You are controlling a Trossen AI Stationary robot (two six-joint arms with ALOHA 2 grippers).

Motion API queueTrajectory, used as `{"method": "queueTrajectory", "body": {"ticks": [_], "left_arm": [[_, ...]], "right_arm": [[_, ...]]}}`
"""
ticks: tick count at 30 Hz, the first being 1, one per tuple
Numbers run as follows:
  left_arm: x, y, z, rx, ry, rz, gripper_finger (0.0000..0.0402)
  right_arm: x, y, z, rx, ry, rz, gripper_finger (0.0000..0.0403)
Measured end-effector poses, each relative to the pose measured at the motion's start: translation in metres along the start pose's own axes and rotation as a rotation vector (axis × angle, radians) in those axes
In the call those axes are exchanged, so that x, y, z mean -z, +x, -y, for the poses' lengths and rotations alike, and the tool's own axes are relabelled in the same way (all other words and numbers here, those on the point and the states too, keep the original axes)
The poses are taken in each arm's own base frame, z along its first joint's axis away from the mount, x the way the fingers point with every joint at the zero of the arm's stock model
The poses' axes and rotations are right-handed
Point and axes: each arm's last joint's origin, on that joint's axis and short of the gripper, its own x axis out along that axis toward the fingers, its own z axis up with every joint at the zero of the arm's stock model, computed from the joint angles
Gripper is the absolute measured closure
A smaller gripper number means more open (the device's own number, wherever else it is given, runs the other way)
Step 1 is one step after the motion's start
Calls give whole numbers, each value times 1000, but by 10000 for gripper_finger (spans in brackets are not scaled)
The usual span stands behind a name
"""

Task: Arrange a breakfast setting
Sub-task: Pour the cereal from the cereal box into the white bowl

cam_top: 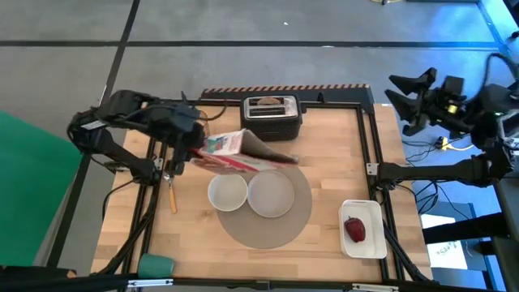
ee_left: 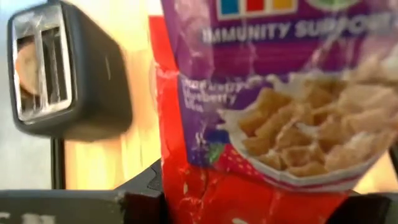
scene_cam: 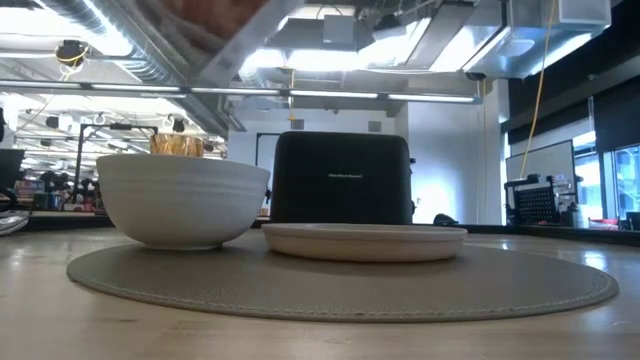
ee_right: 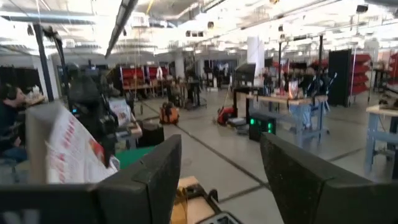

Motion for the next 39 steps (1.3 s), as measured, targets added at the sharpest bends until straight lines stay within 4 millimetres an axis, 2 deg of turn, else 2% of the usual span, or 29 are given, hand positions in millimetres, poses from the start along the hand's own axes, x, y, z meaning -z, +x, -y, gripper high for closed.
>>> {"method": "queueTrajectory", "body": {"ticks": [3, 7, 14, 20, 24, 35, 39], "left_arm": [[4, -2, 5, 8, 11, -30, 243], [-1, 2, 8, -17, 69, -17, 243], [-3, 35, 11, -90, 281, -166, 243], [-9, 53, 9, -169, 492, -255, 243], [-12, 58, 7, -198, 626, -288, 243], [-14, 61, -19, -158, 821, -287, 243], [-12, 62, -32, -125, 882, -280, 243]], "right_arm": [[2, 5, -1, 0, 4, -19, 193], [5, 8, -1, 0, 9, -47, 193], [18, 16, -3, 10, 65, -169, 194], [26, 24, -4, 22, 112, -242, 194], [26, 27, -5, 11, 134, -247, 194], [29, 39, -8, 19, 218, -258, 194], [38, 47, -10, 7, 256, -333, 194]]}}
